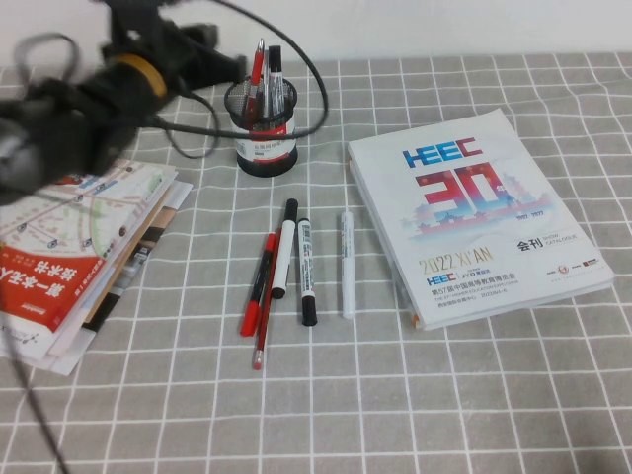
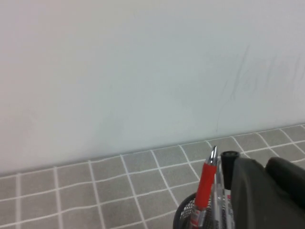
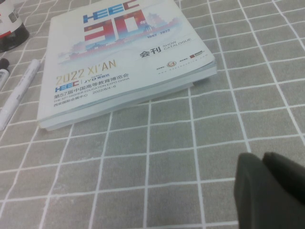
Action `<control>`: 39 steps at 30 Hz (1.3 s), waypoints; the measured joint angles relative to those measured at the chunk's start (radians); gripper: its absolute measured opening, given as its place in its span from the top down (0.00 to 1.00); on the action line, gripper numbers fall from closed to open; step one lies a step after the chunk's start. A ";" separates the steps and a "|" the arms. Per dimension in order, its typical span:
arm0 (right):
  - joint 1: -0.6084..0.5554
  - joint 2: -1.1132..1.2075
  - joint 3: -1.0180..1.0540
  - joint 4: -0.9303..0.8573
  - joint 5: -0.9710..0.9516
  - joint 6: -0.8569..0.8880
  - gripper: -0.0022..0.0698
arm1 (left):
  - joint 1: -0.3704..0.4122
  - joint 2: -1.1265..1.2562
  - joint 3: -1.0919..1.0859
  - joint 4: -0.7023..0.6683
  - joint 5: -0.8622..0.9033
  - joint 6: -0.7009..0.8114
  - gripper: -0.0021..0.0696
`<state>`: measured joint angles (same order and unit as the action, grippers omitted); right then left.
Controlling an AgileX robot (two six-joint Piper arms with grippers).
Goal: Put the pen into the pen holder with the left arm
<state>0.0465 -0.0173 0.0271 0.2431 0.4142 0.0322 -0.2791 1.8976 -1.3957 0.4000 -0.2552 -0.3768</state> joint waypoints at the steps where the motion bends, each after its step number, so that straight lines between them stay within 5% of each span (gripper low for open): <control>1: 0.000 0.000 0.000 0.000 0.000 0.000 0.99 | 0.000 -0.038 0.020 0.017 0.028 -0.011 0.94; 14: 0.000 0.000 0.000 0.000 0.000 0.000 0.99 | 0.000 -0.779 0.598 0.066 0.115 -0.042 0.97; 25: 0.000 0.000 0.000 0.000 0.000 0.000 0.99 | 0.000 -1.413 0.870 0.064 0.392 -0.108 0.97; 39: 0.000 0.000 0.000 0.000 0.000 0.000 0.99 | 0.000 -1.605 1.009 0.057 0.575 -0.174 0.97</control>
<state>0.0465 -0.0173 0.0271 0.2431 0.4142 0.0322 -0.2791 0.2929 -0.3870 0.4567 0.3195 -0.5510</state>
